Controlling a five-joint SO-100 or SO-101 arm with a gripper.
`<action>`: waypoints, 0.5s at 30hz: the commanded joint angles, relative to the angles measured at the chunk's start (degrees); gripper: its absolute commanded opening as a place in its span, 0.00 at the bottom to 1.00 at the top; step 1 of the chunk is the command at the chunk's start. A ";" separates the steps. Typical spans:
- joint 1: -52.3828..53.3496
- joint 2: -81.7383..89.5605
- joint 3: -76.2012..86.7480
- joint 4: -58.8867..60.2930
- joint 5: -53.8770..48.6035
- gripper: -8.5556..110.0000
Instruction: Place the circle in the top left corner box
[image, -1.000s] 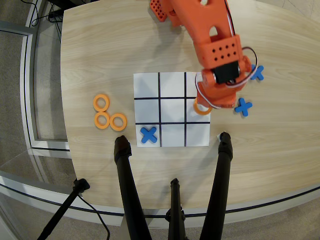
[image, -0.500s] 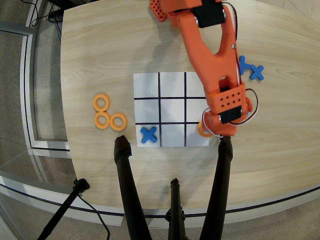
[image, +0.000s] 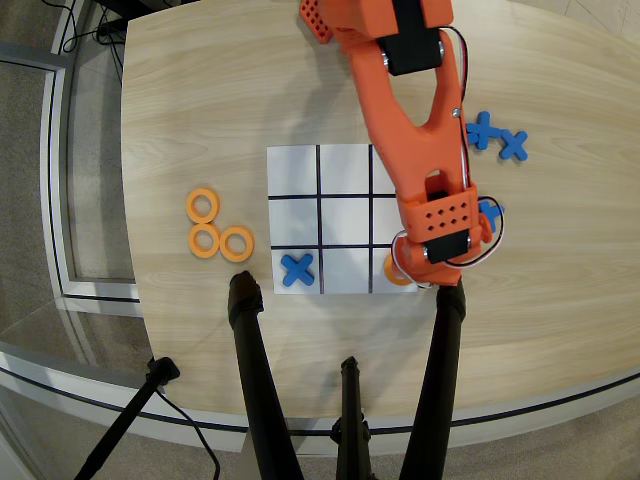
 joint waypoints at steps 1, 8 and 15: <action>0.97 -0.09 -2.64 0.44 -0.44 0.07; 1.67 -0.62 -3.16 0.70 -0.70 0.07; 1.93 -1.32 -3.87 2.64 -1.14 0.07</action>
